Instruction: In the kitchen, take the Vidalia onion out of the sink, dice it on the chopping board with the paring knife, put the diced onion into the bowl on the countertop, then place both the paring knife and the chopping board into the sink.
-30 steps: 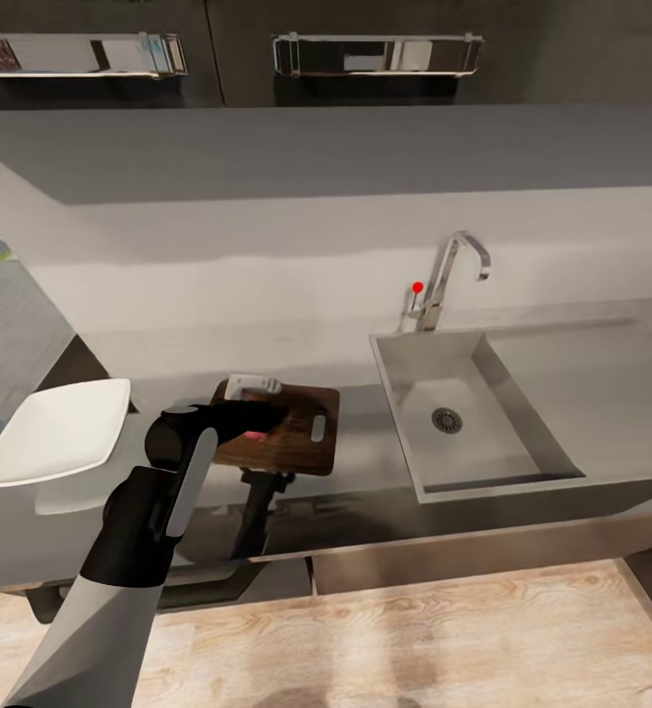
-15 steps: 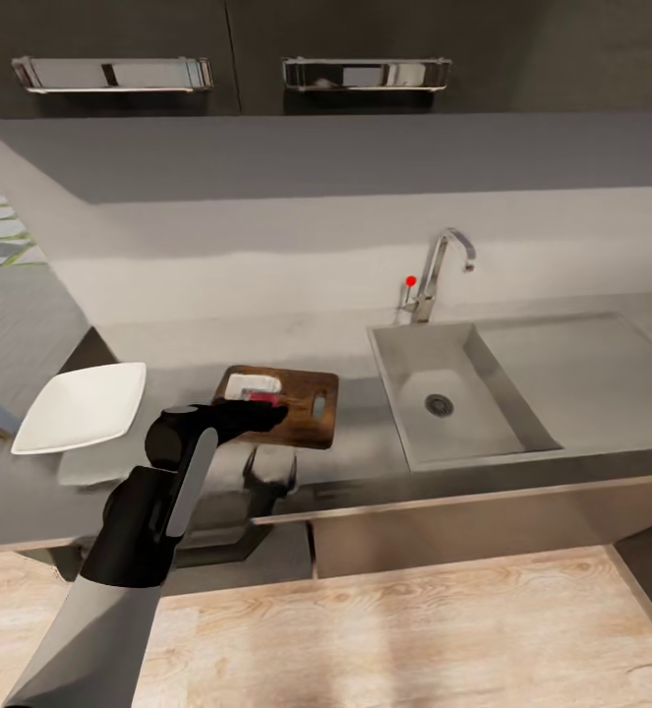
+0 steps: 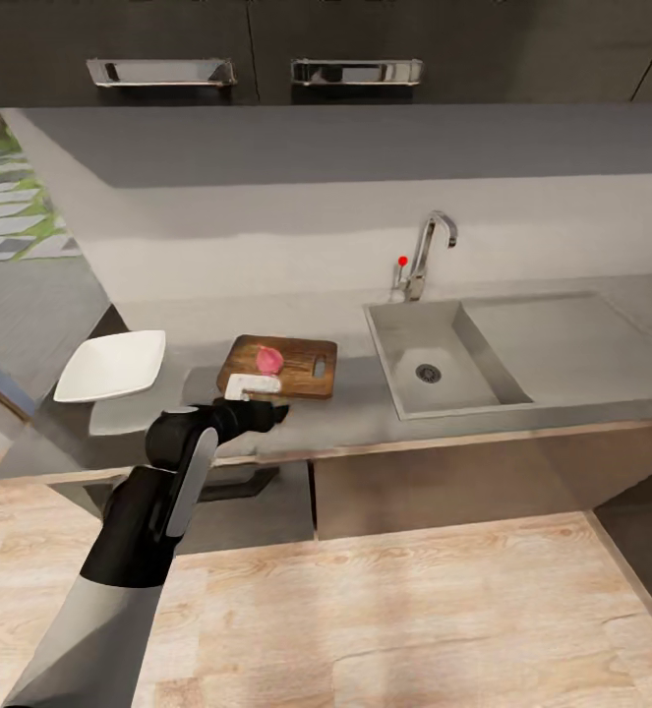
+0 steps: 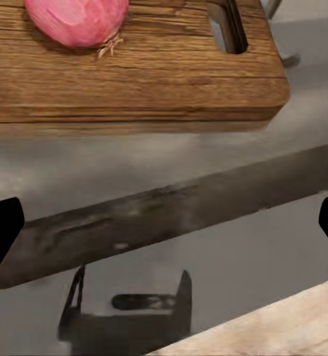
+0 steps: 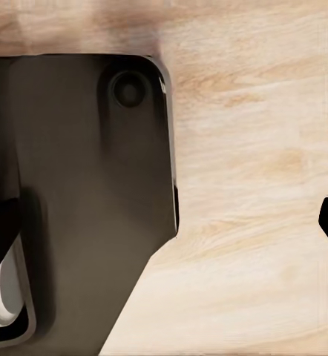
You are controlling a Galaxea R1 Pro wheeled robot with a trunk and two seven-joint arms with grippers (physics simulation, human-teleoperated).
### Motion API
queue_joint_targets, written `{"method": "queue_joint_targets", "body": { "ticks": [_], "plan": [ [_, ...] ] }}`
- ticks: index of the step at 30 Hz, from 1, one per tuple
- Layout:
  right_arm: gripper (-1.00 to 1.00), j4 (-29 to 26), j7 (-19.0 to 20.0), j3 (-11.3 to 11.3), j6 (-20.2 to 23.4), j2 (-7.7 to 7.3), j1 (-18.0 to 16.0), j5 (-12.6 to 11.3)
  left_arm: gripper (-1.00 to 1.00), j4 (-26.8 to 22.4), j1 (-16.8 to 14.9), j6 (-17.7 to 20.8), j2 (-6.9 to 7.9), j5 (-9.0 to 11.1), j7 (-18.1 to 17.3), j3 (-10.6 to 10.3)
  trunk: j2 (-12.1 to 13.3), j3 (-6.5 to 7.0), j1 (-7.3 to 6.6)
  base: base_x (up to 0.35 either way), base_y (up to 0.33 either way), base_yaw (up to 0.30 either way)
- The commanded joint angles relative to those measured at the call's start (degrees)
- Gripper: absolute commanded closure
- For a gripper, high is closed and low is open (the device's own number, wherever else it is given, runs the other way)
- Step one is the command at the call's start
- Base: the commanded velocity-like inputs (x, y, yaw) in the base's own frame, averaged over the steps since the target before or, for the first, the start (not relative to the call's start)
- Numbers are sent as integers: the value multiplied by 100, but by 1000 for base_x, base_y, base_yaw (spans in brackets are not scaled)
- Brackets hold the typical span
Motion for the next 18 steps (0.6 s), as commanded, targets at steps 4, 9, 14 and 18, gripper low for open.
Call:
{"method": "queue_joint_targets", "body": {
  "ticks": [4, 9, 14, 18],
  "plan": [
    [-100, -12, -18, -22, -3, 2, 4, 41, -100, -3, -5, 26, 0, 30, 14, 1, -10, -8, 0, -346, 0, 0],
    [-100, -10, -18, -22, -3, 1, 4, 41, -100, 2, -5, 24, 0, 30, 14, 0, -10, -8, 0, -346, 0, 0],
    [-100, -7, -24, -22, -3, 1, 4, 41, -100, 5, -5, 23, 5, 32, 14, -7, -10, -8, 0, -346, 0, 0],
    [-100, 6, -26, -23, -3, 1, 4, 41, -100, -15, 44, 20, 8, 34, 14, -8, -10, -8, 0, -345, 0, 0]
  ]
}}
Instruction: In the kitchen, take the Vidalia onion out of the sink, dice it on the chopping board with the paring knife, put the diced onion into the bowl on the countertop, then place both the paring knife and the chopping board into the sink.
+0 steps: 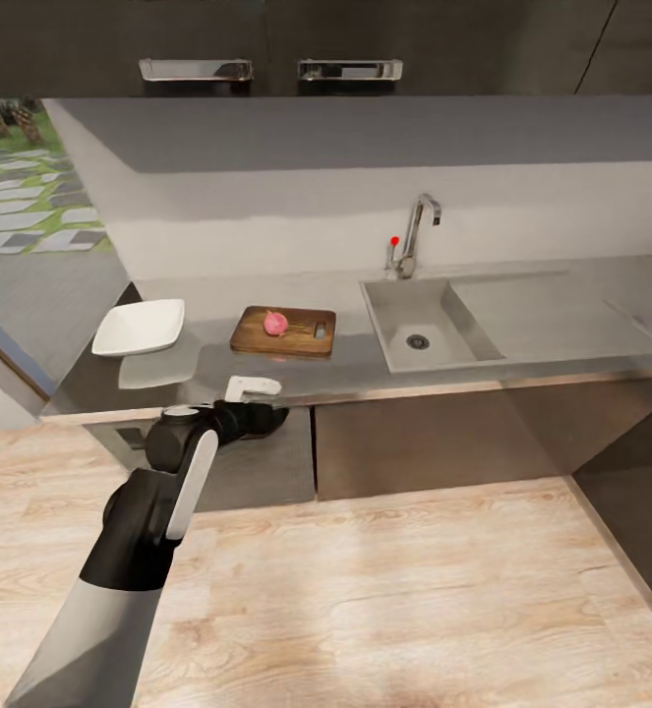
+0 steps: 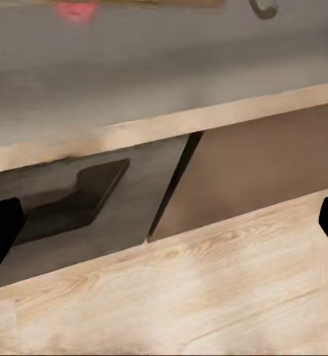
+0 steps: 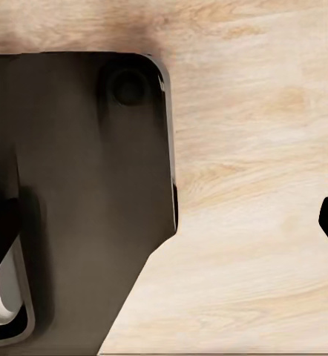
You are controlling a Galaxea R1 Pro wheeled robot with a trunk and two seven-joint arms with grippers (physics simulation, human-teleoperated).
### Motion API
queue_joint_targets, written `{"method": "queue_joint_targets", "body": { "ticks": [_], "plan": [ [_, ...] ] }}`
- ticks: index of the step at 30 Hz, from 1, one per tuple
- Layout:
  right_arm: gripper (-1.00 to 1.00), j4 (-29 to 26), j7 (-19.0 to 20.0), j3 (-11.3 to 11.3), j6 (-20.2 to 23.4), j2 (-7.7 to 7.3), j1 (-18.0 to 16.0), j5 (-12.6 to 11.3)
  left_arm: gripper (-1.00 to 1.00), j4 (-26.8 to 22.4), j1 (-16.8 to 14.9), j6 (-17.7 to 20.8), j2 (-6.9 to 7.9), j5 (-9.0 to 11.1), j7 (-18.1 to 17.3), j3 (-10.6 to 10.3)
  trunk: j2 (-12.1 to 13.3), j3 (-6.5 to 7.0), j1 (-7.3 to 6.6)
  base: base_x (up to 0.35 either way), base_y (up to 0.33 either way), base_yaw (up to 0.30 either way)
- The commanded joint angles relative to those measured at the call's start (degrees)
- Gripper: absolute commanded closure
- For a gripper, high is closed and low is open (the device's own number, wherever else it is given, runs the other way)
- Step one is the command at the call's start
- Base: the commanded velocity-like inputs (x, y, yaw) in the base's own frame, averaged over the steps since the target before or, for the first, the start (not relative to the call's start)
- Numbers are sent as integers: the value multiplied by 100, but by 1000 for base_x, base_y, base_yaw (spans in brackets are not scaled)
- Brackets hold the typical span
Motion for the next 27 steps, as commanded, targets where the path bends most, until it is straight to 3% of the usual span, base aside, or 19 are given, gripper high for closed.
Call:
{"method": "queue_joint_targets", "body": {
  "ticks": [1, 8, 16, 23, 27],
  "plan": [
    [-100, -11, -18, -21, -3, 5, 4, 41, -100, -10, 12, 25, 0, 29, 14, 0, -10, -8, 0, -330, 0, 0],
    [-100, -20, -16, -24, -9, -1, 4, 41, -100, -49, 189, 24, 6, 26, 14, 0, -10, -8, 0, -113, 0, 0],
    [-100, -51, -11, -27, -27, -3, 4, 41, -100, -53, 625, 0, 9, 26, -1, 0, -10, -8, 0, -6, 0, 0],
    [-100, -96, -11, -28, -29, -3, 4, 41, -100, -54, 1788, -1201, 31, 26, -15, 8, -10, -8, 0, 0, 0, 0],
    [-100, -108, -12, -28, -31, -3, 4, 41, -100, -54, 2516, -1860, 136, 26, -25, 9, -10, -8, 0, 0, 0, 0]
  ]
}}
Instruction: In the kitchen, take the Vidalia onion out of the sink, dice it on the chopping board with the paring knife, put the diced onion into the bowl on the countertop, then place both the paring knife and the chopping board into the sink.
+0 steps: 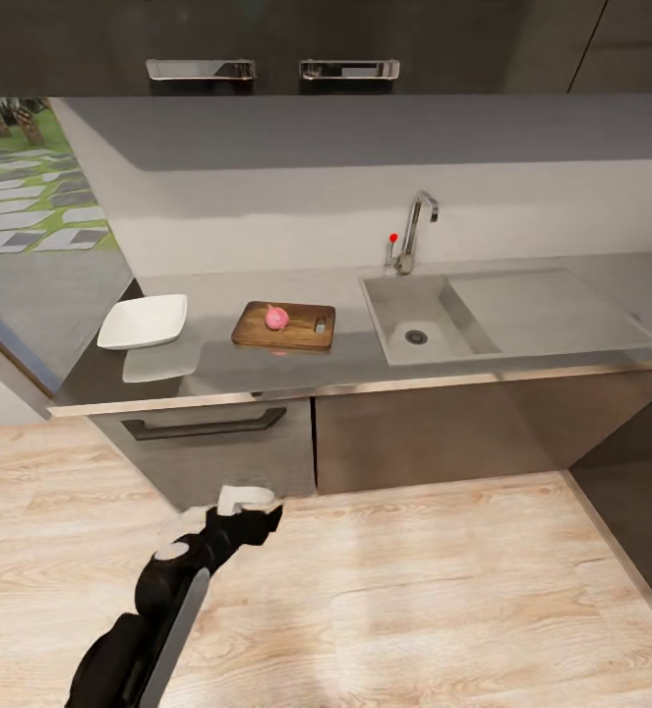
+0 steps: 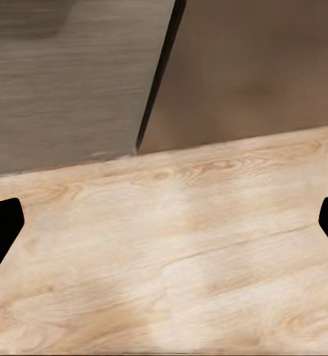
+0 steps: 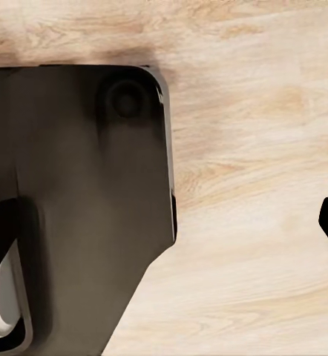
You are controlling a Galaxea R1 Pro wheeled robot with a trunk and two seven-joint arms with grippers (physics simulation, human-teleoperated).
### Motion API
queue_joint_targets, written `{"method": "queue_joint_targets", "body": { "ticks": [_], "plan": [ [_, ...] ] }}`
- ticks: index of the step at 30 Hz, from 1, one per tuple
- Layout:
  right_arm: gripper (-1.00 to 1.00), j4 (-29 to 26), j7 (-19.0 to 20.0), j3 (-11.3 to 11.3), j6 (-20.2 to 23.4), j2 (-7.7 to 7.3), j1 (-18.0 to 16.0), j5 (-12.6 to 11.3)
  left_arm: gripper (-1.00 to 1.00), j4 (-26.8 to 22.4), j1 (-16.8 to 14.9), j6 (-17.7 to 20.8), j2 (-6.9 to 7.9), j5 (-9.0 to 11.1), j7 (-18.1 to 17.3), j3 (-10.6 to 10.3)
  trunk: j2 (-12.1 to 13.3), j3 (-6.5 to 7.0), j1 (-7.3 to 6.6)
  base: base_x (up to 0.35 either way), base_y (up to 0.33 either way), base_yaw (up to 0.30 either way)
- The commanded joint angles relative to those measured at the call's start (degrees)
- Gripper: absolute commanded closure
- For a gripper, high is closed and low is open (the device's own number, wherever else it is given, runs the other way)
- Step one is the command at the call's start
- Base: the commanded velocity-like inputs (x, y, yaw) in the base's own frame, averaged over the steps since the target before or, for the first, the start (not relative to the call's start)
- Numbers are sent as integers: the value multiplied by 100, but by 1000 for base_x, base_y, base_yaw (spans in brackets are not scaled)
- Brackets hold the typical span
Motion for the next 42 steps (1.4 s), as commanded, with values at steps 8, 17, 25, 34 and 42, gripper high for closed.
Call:
{"method": "queue_joint_targets", "body": {
  "ticks": [8, 17, 25, 34, 42],
  "plan": [
    [-100, -386, -19, -23, -14, 5, 4, 41, -100, 0, 1711, -2198, 429, 41, 6, 1, -9, -7, 4, 0, 0, 0],
    [-100, -1671, -19, -16, 28, 5, 4, 52, -100, 214, 3452, -4430, 835, 50, 18, 21, -9, -7, 4, 0, 0, 0],
    [-100, -2487, 17, -12, 509, -3, -213, 65, -100, 916, 3676, -5346, 840, 66, 38, 63, -9, -7, 4, 0, 0, 0],
    [-100, -2502, 45, 17, 392, -13, -286, 60, -100, 1858, 3687, -6657, 824, 249, 56, 412, -9, -7, 4, 0, 0, 0],
    [-100, -2335, 40, 12, 301, -5, -286, 50, -100, 2045, 3687, -6751, 831, 1391, 46, 884, -9, -7, 4, 0, 0, 0]
  ]
}}
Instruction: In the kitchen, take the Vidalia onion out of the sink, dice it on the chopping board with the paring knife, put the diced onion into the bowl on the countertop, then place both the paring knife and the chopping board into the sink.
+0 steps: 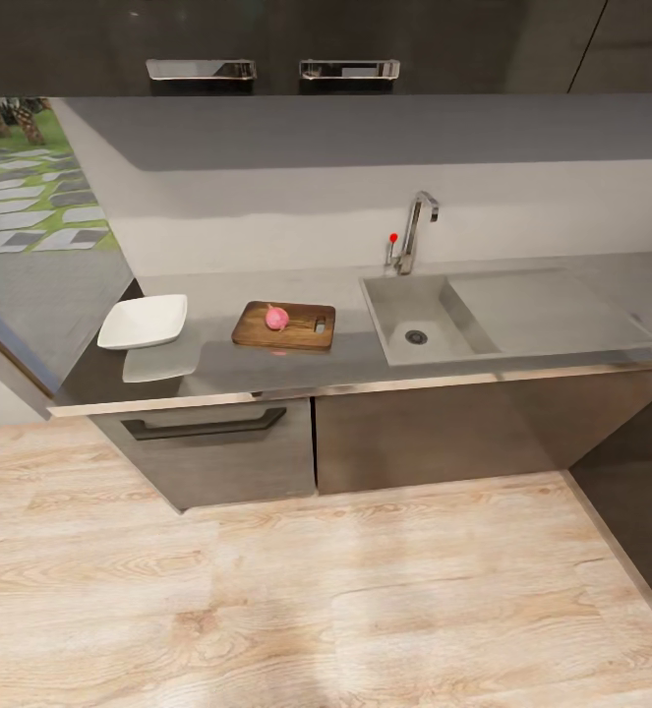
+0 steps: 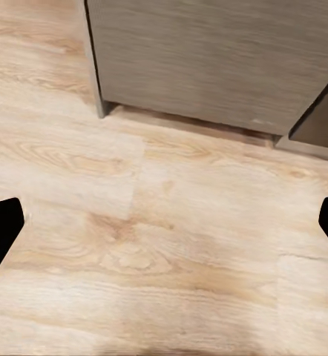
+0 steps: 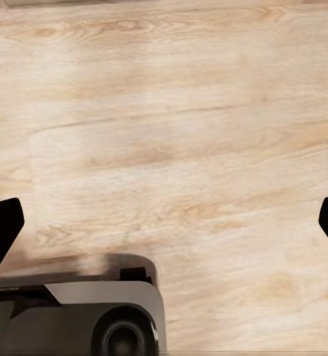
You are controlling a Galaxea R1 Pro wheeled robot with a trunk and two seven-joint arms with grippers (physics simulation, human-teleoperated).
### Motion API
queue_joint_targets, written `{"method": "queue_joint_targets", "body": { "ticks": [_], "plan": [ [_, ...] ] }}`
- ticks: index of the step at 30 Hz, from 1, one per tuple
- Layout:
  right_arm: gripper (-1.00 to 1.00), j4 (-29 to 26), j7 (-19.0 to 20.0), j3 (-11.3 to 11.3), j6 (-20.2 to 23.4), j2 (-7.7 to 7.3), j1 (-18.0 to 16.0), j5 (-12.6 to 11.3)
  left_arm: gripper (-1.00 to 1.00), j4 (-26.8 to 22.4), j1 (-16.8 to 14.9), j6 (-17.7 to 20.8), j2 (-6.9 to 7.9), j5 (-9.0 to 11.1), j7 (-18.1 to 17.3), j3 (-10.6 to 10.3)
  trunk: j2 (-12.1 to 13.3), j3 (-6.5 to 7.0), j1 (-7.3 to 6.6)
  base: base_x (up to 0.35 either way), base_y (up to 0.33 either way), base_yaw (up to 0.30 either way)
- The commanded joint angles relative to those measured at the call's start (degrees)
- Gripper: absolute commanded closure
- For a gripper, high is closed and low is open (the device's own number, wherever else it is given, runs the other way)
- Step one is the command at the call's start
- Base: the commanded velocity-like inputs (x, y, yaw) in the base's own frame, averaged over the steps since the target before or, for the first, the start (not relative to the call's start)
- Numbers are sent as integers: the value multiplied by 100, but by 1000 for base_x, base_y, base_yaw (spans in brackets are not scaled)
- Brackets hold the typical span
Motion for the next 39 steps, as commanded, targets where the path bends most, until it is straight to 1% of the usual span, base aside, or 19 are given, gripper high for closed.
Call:
{"method": "queue_joint_targets", "body": {
  "ticks": [1, 3, 4, 5, 7, 10, 14, 17, 18, 20, 22, 24, 28, 29, 32, 39],
  "plan": [
    [-100, 3, -19, -12, -5, 5, 2, 42, -100, 33, 1, -13, 4, 62, 13, 2, -8, -6, 3, 0, 0, 0],
    [-100, 22, -20, -12, -9, 6, 2, 41, -100, 263, -2, -14, -3, 127, 3, 33, -8, -6, 3, 0, 0, 0],
    [-100, 32, -16, -8, -13, 6, 2, 41, -100, 600, -5, -24, -12, 153, -11, 54, -8, -6, 3, 0, 0, 0],
    [-100, 36, -16, -6, -15, 6, 2, 41, -100, 760, -6, -38, -14, 163, -19, 62, -8, -6, 3, 0, 0, 0],
    [-100, 42, -16, -2, -17, 6, 2, 46, -100, 970, -7, -120, -13, 173, -30, 77, -8, -6, 3, 0, 0, 0],
    [-100, 64, -20, -3, -17, 6, 2, 49, -100, 1027, -7, -228, -10, 179, -31, 74, -8, -6, 3, 0, 0, 0],
    [-100, 75, -24, -9, -18, 12, 2, 49, -100, 1091, -7, -248, -12, 182, -17, 85, -8, -6, 3, 0, 0, 0],
    [-100, 77, -28, -15, -18, 14, 2, 47, -100, 1010, -8, -240, -30, 194, -1, 76, -8, -6, 3, 0, 0, 0],
    [-100, 77, -28, -20, -18, 14, 2, 45, -100, 977, -8, -233, -62, 192, 3, 74, -8, -6, 3, 0, 0, 0],
    [-100, 75, -29, -26, -18, 15, 2, 43, -100, 975, -8, -222, -173, 180, 0, 67, -8, -6, 3, 0, 0, 0],
    [-100, 74, -29, -28, -18, 15, 2, 42, -100, 1152, -13, -228, -234, 173, -14, 68, -8, -6, 3, 0, 0, 0],
    [-100, 76, -29, -28, -18, 15, 2, 42, -100, 1348, -15, -248, -259, 167, -31, 70, -8, -6, 3, 0, 0, 0],
    [-100, 72, -26, -5, -35, 15, 2, 43, -100, 1490, -20, -250, -275, 164, -41, 71, -8, -6, 3, 0, 0, 0],
    [-100, 75, -28, 9, -184, 15, 2, 47, -100, 1542, -24, -250, -283, 163, -43, 65, -8, -6, 3, 0, 0, 0],
    [-100, 127, -29, 13, -294, 23, 2, 50, -100, 1560, -25, -250, -281, 163, -45, 63, -8, -6, 3, 0, 0, 0],
    [-100, 155, -29, -13, -307, 23, 2, 50, -100, 1717, -25, -251, -278, 163, -44, 79, -8, -6, 3, 0, 0, 0]
  ]
}}
